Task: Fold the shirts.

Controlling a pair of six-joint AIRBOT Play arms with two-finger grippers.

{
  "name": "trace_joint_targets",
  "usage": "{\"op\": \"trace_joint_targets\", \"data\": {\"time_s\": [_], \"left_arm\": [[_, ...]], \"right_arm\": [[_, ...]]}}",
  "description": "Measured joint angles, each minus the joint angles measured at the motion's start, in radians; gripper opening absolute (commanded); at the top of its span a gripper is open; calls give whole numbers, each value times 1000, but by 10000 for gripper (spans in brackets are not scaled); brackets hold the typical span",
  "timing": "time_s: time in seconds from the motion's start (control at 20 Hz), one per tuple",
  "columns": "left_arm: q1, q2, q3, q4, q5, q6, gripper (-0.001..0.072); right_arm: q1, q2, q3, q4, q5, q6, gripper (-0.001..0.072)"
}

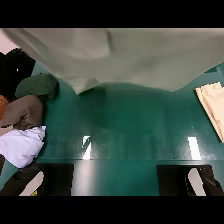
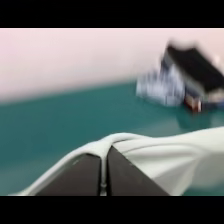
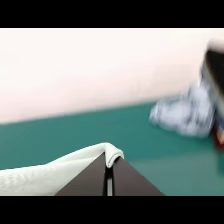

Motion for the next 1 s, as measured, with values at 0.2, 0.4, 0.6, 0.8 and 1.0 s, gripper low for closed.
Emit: {"op": "trace_joint_targets", "data": {"time_s": [0.2,0.4,0.6,0.8,1.0], "left_arm": [[0,11,285,-1,37,-4,27],[0,13,370,-35,48,-23,27],[0,8,218,-33,48,-39,27],[0,-62,-50,-17,-28,-53,28],[0,-207,-296,2,-100,-52,28]], "right_arm": [[5,-65,357,-95,88,5,18],[-32,-106,523,-194,170,28,18],[-45,-98,397,-233,206,38,17],[40,-163,192,-251,267,42,18],[189,-336,35,-310,307,56,17]]}}
